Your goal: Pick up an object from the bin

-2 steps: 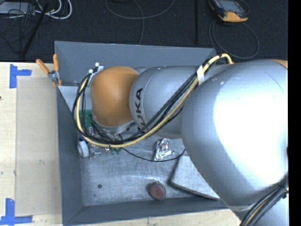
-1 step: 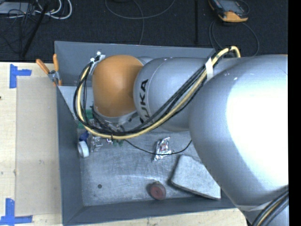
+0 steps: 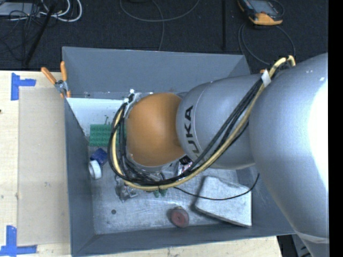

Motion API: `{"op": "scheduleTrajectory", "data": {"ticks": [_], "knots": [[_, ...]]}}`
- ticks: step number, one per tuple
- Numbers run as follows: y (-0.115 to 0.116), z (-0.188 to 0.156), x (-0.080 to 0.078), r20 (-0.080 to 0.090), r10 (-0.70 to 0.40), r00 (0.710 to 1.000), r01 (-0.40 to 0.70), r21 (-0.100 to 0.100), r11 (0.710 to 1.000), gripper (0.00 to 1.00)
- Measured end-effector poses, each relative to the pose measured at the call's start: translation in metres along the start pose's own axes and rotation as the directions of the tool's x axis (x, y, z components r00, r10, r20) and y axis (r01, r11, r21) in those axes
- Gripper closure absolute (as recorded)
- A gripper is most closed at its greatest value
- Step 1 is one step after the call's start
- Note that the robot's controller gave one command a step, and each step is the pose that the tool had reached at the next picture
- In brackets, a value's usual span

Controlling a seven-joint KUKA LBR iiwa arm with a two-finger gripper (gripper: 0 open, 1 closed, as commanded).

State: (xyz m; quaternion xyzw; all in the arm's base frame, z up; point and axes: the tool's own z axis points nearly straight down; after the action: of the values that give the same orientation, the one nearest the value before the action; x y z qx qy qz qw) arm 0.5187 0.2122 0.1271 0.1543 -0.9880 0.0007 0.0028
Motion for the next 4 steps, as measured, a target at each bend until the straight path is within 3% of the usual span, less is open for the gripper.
{"op": "scheduleTrajectory", "data": {"ticks": [1,2,3,4], "knots": [[0.000,0.000,-0.002,0.003,0.004,1.000,-0.004,-0.001,1.000,0.00],[-0.051,0.008,0.038,0.000,-0.005,1.000,0.005,0.001,1.000,0.00],[-0.108,0.050,0.046,-0.001,-0.042,0.999,0.042,0.001,0.999,0.00],[-0.164,0.056,0.077,0.010,0.075,0.997,-0.075,-0.003,0.997,0.00]]}}
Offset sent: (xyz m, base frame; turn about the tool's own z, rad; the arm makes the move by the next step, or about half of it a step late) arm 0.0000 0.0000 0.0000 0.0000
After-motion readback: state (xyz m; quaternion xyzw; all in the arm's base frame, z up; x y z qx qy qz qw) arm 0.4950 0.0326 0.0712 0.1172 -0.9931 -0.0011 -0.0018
